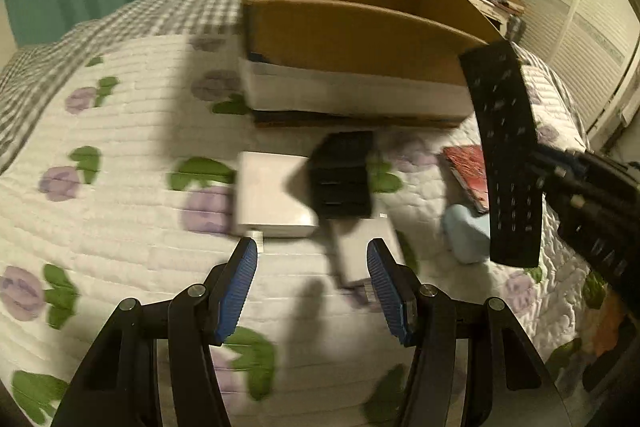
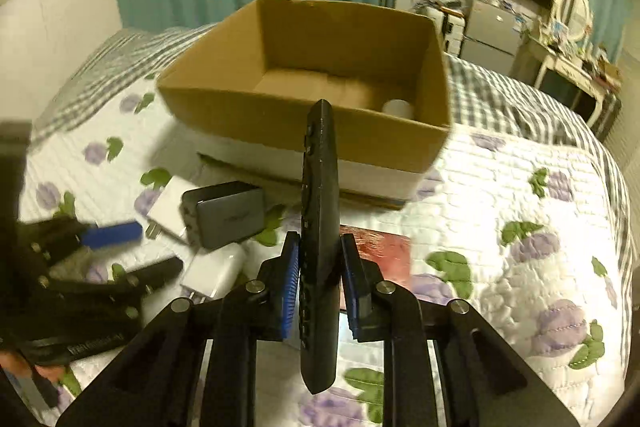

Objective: Organize rigid objects
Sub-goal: 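Grasp the white charger with the left tool while the right tool grasps the black remote, then drop the white charger into the box with the left tool while the right tool drops the remote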

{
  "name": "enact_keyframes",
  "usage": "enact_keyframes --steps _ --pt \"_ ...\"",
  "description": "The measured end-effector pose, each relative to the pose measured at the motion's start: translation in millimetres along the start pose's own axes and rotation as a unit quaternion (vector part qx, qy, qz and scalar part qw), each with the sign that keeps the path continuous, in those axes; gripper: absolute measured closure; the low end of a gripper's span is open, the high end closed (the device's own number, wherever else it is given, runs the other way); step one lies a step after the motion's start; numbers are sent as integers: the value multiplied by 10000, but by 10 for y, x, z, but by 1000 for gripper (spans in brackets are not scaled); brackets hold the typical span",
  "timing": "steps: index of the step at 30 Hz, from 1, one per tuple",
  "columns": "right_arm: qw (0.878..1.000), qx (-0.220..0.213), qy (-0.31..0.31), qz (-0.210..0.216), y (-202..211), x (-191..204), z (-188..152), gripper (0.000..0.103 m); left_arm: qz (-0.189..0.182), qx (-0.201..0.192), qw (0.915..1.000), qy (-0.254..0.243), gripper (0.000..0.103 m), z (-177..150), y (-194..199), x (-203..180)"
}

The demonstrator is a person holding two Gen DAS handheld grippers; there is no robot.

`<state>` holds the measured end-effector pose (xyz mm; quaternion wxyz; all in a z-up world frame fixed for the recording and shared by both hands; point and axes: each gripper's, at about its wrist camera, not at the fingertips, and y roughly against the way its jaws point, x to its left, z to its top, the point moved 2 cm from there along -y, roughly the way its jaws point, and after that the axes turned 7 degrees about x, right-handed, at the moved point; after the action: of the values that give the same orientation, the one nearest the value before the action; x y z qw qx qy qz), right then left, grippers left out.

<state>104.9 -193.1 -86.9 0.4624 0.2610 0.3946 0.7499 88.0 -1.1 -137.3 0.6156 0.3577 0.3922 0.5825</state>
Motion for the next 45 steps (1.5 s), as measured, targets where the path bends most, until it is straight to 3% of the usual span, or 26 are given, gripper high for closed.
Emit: enact_keyframes --steps 4,8,11,13,17,23,30,36,45 --pt "9997 147 -120 179 -57 -57 2 84 -139 160 9997 -133 43 31 -150 -202" --pt "9989 322 -96 325 -98 -105 -50 84 -55 320 9995 -36 43 75 -363 -265" --pt "9979 536 -53 351 -213 -76 -97 84 -54 303 9995 26 46 78 -496 -287" --pt "9976 579 15 368 -236 -35 -102 84 63 245 9997 -61 59 69 -492 -309" --pt "9982 516 -7 320 -198 -24 -103 84 -49 266 9996 49 61 42 -435 -252" --pt "9996 262 -1 81 45 -11 -138 84 -175 168 9996 160 62 -122 -163 -233" --pt "9998 -93 -195 57 517 -41 -181 84 -272 -277 9991 142 62 -276 345 -162" --pt "9989 -454 -27 61 934 29 -10 84 -72 -805 9964 252 62 -105 851 -159" --pt "9946 -937 434 67 1299 -10 685 84 174 -1545 9878 124 62 665 1447 -200"
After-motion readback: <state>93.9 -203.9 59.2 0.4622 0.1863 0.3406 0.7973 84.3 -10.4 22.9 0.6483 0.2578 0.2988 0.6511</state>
